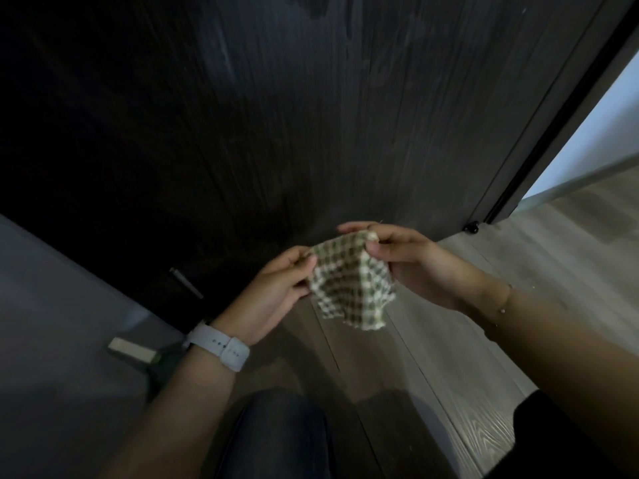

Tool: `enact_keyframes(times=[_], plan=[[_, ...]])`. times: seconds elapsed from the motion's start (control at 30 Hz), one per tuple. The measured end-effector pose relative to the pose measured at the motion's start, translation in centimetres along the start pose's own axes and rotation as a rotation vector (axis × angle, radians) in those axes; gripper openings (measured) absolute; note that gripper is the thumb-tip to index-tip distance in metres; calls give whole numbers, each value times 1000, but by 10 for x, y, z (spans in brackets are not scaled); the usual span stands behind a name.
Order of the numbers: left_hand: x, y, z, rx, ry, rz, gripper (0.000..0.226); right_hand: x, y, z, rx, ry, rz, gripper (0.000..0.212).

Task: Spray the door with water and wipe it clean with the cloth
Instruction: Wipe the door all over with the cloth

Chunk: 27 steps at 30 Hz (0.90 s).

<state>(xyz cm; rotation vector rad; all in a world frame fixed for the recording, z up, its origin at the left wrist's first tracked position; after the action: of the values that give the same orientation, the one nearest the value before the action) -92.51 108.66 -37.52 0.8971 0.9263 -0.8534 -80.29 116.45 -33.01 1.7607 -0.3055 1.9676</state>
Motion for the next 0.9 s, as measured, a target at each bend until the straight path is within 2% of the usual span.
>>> enact_keyframes(times=[0.1, 0.23, 0.3, 0.43, 0.57, 0.7, 0.8, 0.9], plan=[[21, 18, -11, -77, -29, 57, 22, -1, 3, -1, -33, -30, -42, 32], [16, -3, -25, -293, 98, -208, 29, -17, -36, -5, -325, -41, -25, 16], [-5, -21, -26, -411, 274, -440, 27, -38, -62, -5, -477, 16, -30, 17], [-52, -10, -21, -535, 761, -1125, 33, -87, -112, -6, -751, 151, -80, 18], [-63, 27, -37, -497, 1000, -1559, 62, -112, -153, -17, -1008, 34, -169, 22], [-56, 45, -75, -449, 1037, -1889, 93, -121, -183, -25, -1390, -101, -362, 27], [-57, 42, -97, -515, 1017, -2004, 103, -128, -199, -38, -1554, -176, -572, 26], [-55, 36, -108, -590, 1006, -2123, 106, -141, -203, -54, -1622, -106, -792, 39]])
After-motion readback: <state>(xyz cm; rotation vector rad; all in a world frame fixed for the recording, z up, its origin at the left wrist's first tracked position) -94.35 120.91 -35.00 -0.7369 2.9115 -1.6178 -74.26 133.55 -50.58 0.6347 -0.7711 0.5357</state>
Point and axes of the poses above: each hand's wrist, its own z-axis away from the middle knuckle, its own y-axis out of the palm, x = y × z, the point moved 9 cm from there along -z, towards the middle knuckle, and after that the axes turned 5 degrees about -x, right-handed, at the moved point
